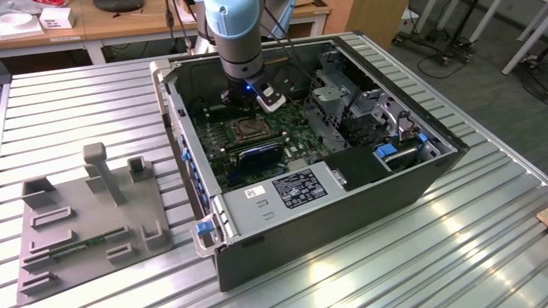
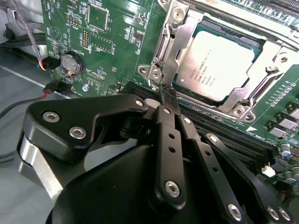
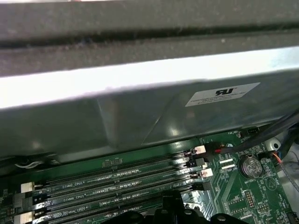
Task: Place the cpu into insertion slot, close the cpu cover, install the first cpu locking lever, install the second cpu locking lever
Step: 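Install the first cpu locking lever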
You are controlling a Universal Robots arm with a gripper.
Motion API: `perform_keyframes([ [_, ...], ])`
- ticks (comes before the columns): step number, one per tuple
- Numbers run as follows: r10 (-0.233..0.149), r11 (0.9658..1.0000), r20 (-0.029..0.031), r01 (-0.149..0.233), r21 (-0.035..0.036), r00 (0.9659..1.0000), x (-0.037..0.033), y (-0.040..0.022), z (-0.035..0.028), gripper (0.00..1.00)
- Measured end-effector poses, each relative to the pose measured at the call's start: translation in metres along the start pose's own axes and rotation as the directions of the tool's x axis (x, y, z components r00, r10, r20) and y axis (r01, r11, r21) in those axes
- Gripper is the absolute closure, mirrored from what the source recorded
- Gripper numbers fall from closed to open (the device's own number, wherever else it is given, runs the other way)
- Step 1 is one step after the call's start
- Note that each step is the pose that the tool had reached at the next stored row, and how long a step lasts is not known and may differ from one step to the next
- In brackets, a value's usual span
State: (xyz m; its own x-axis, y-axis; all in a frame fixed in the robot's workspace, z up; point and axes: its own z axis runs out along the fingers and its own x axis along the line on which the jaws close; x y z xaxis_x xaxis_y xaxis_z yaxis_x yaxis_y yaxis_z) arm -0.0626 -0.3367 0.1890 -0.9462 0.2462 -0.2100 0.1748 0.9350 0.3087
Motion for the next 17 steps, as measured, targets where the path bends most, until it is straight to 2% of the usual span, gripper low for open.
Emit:
perform_keyframes([
  [4,0.003,0.9999,-0.0011,-0.003,-0.0109,1.0000,0.0002,-0.0001,0.0002,0.89],
  [5,0.003,0.9999,-0.0011,-0.003,-0.0112,1.0000,0.0002,-0.0001,0.0003,0.89],
  [11,0.003,0.9999,-0.0012,-0.003,-0.0111,1.0000,0.0002,-0.0001,0.0003,0.89],
  [17,0.002,1.0000,-0.0026,-0.002,-0.0042,1.0000,-0.0001,0.0002,-0.0012,0.89],
])
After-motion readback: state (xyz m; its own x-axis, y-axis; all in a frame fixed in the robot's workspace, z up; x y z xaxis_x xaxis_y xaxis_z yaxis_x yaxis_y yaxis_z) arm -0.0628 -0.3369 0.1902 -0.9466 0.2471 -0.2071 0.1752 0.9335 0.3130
